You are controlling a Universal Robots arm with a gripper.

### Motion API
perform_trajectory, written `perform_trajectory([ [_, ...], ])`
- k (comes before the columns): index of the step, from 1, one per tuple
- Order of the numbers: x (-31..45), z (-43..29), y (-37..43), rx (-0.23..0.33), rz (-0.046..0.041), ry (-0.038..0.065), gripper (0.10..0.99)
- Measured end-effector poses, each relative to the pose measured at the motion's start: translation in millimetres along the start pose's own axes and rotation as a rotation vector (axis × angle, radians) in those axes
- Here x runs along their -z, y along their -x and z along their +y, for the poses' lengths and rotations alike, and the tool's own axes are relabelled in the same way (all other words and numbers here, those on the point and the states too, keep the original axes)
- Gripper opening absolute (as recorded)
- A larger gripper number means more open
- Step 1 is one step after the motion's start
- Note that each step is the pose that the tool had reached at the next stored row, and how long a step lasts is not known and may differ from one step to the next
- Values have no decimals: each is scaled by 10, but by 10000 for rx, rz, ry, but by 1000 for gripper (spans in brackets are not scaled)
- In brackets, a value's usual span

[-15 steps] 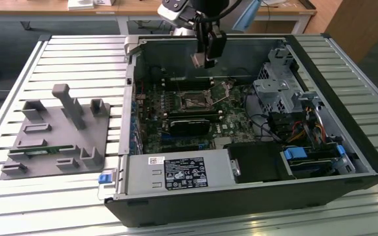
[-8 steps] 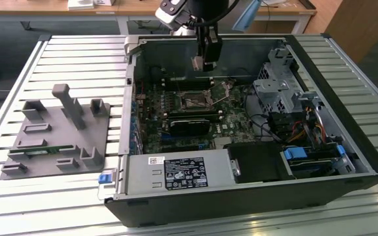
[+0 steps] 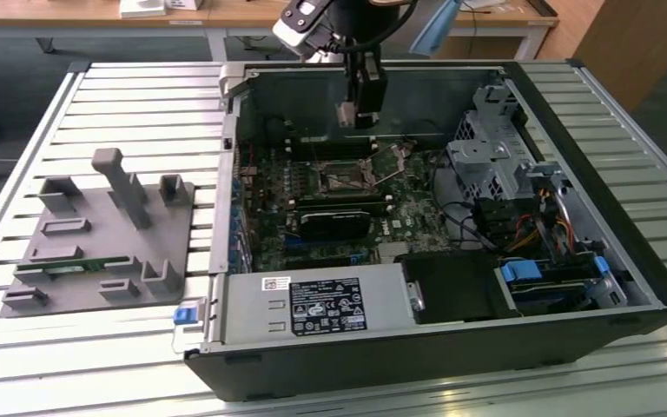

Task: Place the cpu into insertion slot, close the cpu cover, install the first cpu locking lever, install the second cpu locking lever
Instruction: 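Place the cpu into insertion slot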

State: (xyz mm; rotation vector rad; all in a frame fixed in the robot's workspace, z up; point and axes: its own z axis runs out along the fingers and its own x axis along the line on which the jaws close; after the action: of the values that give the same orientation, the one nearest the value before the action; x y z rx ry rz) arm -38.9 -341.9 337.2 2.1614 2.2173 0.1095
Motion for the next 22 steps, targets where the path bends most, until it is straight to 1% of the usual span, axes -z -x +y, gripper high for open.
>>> perform_trajectory([
  [2, -32, -8, -11, -11, 3, -1, 537],
  [3, -83, -22, -14, -11, 1, -5, 537],
  [9, -191, -31, -31, -12, 3, -4, 537],
  [16, -272, -36, -77, -18, 3, -3, 537],
  [22, -376, -44, -88, -18, 3, -9, 537],
])
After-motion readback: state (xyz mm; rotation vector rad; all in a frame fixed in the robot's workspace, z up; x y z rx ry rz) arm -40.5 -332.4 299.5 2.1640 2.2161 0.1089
